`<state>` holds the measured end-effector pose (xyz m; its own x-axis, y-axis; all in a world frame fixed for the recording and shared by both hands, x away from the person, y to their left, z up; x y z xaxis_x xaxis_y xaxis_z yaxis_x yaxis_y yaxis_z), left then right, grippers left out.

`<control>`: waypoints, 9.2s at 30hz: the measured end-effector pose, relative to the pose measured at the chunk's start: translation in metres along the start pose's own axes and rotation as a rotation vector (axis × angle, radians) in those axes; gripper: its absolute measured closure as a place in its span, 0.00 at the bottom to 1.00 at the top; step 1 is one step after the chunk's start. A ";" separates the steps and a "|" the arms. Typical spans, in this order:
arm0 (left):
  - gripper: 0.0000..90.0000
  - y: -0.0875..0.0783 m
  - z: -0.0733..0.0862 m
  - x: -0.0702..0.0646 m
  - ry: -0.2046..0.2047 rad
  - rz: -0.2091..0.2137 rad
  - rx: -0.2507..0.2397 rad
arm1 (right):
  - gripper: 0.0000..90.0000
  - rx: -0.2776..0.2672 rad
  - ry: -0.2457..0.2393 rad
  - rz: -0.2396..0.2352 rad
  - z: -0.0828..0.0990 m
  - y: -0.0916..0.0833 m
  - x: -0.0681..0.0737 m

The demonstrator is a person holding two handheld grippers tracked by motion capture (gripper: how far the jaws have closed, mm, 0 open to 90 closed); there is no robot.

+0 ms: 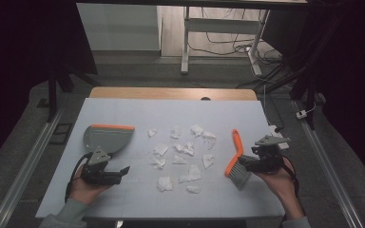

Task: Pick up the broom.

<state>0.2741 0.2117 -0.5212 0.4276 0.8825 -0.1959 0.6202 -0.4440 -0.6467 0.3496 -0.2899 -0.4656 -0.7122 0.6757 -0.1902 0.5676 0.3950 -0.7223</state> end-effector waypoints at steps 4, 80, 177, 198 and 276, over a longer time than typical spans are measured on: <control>0.21 -0.002 0.000 -0.002 0.000 0.000 -0.003 | 0.33 0.090 0.068 0.006 -0.011 0.009 -0.009; 0.22 -0.001 0.005 0.001 0.015 -0.010 0.000 | 0.80 0.142 0.214 -0.092 -0.019 0.033 -0.038; 0.63 0.095 -0.071 -0.166 0.096 0.238 -0.127 | 0.79 -0.584 0.470 -0.158 -0.095 0.046 0.075; 0.88 0.081 -0.082 -0.138 0.142 0.269 -0.074 | 0.71 -0.591 0.361 -0.141 -0.100 0.036 0.085; 0.88 0.090 -0.112 -0.156 0.670 0.253 0.371 | 0.40 -0.213 -0.321 -0.246 -0.089 -0.017 0.068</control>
<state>0.3368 0.0171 -0.4661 0.9023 0.4293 0.0388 0.2434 -0.4331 -0.8678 0.3277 -0.1954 -0.4069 -0.9092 0.3318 -0.2513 0.4142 0.6615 -0.6252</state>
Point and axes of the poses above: each handheld gripper's, and its own axes: y roughly forward along the jaws, z roughly out of its underside, x roughly to its left, the point moved 2 cm from there along y, roughly forward along the jaws, and after that the axes turned 12 degrees about -y, right-handed, at the moved point
